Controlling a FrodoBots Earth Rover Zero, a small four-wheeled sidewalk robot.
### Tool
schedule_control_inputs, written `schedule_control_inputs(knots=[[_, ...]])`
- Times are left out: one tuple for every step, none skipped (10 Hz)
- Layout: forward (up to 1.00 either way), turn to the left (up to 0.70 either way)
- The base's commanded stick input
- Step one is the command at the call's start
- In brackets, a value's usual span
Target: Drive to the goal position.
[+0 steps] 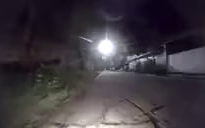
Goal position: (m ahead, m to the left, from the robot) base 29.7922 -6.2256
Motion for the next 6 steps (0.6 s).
schedule_control_inputs(knots=[[0.70, -0.35], [0.70, -0.35], [0.70, -0.30], [0.70, -0.13], [0.70, 0.00], [0.70, 0.00]])
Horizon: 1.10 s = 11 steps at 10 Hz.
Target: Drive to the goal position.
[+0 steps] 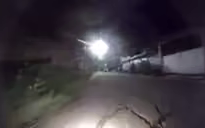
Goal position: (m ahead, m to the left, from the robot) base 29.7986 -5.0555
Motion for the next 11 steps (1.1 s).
schedule_control_inputs(knots=[[0.70, -0.05], [0.70, -0.20], [0.70, -0.13], [0.70, -0.06], [0.70, 0.00], [0.70, 0.00], [0.70, 0.00], [0.70, 0.00], [0.70, 0.00], [0.70, 0.00], [0.70, 0.00]])
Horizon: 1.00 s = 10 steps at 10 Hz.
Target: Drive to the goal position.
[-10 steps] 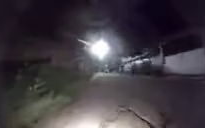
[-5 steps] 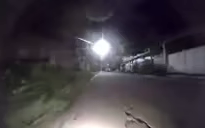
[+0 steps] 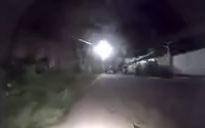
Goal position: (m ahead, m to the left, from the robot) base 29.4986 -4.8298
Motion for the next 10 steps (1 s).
schedule_control_inputs(knots=[[0.70, 0.00], [0.70, 0.00], [0.70, -0.07], [0.70, -0.16], [0.70, -0.25], [0.70, -0.34], [0.70, -0.10], [0.70, 0.00], [0.70, 0.00], [0.70, 0.00]])
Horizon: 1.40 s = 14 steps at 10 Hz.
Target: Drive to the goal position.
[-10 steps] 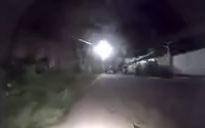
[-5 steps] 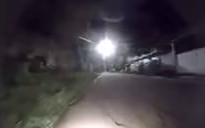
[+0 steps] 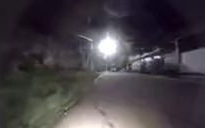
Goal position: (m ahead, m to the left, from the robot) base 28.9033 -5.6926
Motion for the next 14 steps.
schedule_control_inputs(knots=[[0.70, 0.00], [0.70, 0.00], [0.70, 0.00], [0.70, 0.00], [0.70, 0.00], [0.70, 0.00], [0.70, 0.00], [0.70, -0.06], [0.70, -0.16], [0.70, -0.35], [0.70, -0.35], [0.70, -0.35], [0.70, -0.32], [0.70, -0.26]])
